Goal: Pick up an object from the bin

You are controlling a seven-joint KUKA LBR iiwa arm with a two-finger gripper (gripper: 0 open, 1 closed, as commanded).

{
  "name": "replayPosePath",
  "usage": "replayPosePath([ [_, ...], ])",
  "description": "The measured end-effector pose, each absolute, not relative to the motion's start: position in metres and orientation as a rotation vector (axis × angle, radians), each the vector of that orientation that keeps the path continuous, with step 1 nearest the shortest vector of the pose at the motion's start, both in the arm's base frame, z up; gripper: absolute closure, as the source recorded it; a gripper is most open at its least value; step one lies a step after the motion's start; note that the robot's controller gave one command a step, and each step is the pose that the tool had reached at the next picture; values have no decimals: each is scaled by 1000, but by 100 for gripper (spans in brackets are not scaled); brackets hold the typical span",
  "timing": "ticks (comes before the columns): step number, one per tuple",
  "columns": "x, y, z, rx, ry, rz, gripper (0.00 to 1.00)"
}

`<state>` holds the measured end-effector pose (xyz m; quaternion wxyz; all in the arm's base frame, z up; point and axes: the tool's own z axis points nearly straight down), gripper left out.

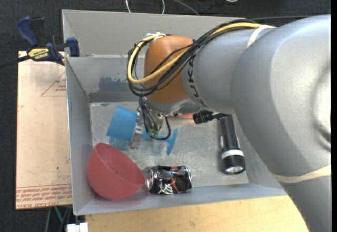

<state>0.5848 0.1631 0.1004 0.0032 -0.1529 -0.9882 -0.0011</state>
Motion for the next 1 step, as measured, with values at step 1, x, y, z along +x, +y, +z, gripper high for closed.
replayPosePath([
  [1,587,164,136,-478,-3107,-9,100],
])
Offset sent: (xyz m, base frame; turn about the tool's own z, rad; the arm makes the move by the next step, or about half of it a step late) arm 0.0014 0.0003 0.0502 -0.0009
